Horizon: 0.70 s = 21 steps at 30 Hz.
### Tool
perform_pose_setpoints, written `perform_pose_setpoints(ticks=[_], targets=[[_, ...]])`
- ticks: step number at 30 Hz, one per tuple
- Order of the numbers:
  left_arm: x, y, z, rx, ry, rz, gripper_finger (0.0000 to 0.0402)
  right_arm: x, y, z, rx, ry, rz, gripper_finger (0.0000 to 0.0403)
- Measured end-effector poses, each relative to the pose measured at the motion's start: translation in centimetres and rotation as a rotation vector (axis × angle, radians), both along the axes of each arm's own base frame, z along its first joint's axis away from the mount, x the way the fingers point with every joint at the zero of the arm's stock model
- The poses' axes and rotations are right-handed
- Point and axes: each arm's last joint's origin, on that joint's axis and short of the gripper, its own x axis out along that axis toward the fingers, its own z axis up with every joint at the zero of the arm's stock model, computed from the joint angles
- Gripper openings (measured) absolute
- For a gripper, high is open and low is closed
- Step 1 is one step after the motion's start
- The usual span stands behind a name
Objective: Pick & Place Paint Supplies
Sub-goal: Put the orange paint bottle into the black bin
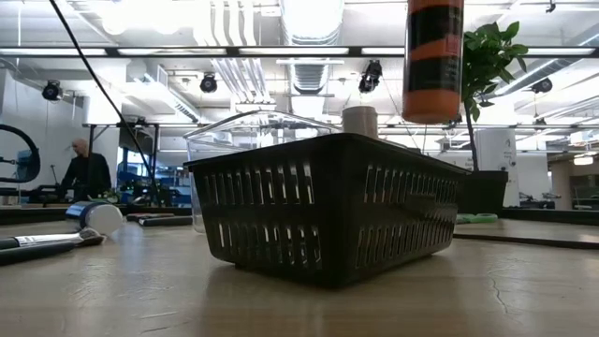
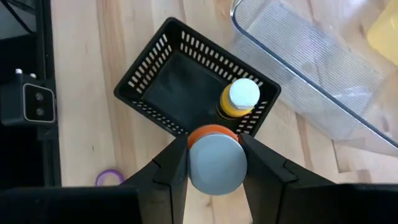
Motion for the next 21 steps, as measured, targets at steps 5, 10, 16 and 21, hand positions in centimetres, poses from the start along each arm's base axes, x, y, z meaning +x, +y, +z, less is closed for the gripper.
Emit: perform_pose_setpoints(ticks=[5, 10, 16, 21], targets=[[0.0, -0.1, 0.0, -0.007, 0.003, -0.024, 0.0348, -0.2, -0.3, -0.5, 0.025, -0.005, -0.007, 0.0111], [0.0, -0.1, 0.0, -0.008, 0.005, -0.032, 0.0348, 0.3, -0.3, -0.2, 0.060, -0.040, 0.003, 0.0111], [0.0, -0.1, 0.0, -0.008, 0.005, -0.032, 0.0348, 0.5, -0.8, -0.4, 0.067, -0.024, -0.008, 0.0111], [0.0, -0.1, 0.0, -0.009, 0.004, -0.032, 0.0348, 0.8, -1.1, -0.9, 0.060, -0.009, -0.005, 0.0111]])
